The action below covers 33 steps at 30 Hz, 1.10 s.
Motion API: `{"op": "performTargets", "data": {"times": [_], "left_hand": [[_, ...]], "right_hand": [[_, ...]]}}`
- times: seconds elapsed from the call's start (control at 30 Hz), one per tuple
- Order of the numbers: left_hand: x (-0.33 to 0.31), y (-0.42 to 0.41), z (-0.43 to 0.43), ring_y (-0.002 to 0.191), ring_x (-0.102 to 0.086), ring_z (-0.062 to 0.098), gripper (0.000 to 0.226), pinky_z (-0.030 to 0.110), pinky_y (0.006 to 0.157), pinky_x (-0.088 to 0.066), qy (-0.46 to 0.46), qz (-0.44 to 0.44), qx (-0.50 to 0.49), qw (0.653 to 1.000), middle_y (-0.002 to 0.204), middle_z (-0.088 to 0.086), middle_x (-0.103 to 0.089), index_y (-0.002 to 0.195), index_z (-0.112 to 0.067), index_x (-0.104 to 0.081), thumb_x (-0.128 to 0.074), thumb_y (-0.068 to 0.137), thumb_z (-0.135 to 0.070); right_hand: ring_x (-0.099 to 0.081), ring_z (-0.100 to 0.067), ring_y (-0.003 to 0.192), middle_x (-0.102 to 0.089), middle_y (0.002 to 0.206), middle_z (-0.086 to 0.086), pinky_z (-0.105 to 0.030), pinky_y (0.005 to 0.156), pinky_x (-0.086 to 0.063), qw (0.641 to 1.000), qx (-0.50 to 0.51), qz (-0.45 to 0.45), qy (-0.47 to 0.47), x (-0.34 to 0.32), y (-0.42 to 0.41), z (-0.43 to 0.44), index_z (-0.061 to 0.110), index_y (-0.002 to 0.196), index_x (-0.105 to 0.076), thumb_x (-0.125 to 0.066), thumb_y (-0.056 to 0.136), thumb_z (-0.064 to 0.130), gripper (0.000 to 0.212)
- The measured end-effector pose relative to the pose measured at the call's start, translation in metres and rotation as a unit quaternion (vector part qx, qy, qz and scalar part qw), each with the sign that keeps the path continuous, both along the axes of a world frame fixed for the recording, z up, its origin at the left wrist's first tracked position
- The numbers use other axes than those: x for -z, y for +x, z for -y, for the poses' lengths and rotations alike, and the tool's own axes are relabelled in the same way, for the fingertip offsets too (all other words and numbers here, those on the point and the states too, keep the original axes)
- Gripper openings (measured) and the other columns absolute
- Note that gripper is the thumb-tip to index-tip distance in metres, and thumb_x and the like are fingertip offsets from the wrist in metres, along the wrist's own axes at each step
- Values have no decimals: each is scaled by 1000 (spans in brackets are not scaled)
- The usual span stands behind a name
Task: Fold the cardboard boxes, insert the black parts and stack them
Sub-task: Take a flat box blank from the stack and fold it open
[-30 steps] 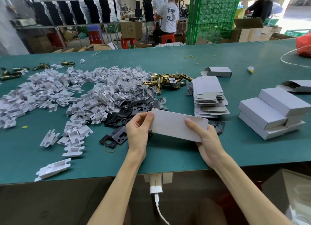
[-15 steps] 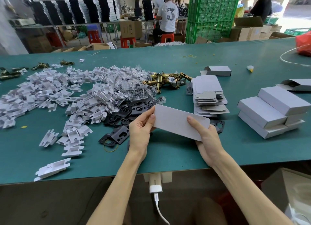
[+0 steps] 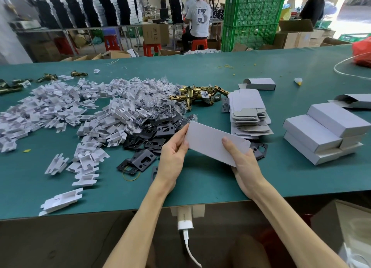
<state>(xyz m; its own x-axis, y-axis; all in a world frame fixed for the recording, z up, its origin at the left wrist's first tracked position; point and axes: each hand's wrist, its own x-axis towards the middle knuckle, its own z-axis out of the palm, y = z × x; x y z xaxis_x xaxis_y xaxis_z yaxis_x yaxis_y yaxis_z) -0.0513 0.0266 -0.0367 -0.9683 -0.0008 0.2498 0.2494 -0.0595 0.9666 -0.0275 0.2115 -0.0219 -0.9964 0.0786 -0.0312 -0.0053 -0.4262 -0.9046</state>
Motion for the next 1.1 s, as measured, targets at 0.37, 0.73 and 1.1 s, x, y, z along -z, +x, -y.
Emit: {"op": "performTargets", "data": {"times": [0.37, 0.73, 1.1], "left_hand": [[5, -4, -3, 134, -58, 11, 46, 40, 117, -44, -14, 10, -90, 996, 146, 2, -61, 150, -7, -51, -58, 105, -8], [-1, 0, -4, 129, -63, 13, 42, 33, 110, -51, -5, -29, -45, 999, 140, -3, -66, 148, -11, -55, -54, 107, -5], [5, -4, 4, 101, -63, -4, 23, 23, 84, -48, 42, 32, -167, 985, 118, -13, -73, 114, -25, -78, -56, 106, -26]], "right_hand": [[-72, -11, 102, -77, 110, 3, -20, 86, -55, 996, -12, -14, 86, 4, -3, 5, 19, 108, -73, -71, 82, 44, 36], [-70, -4, 94, -77, 103, 8, -27, 90, -48, 998, -10, -15, 52, 0, -2, 0, 20, 109, -71, -70, 83, 41, 33], [-74, -25, 92, -70, 120, -16, -31, 73, -61, 995, -21, -69, 74, -1, 2, -1, 15, 132, -55, -70, 92, 12, 42]]}}
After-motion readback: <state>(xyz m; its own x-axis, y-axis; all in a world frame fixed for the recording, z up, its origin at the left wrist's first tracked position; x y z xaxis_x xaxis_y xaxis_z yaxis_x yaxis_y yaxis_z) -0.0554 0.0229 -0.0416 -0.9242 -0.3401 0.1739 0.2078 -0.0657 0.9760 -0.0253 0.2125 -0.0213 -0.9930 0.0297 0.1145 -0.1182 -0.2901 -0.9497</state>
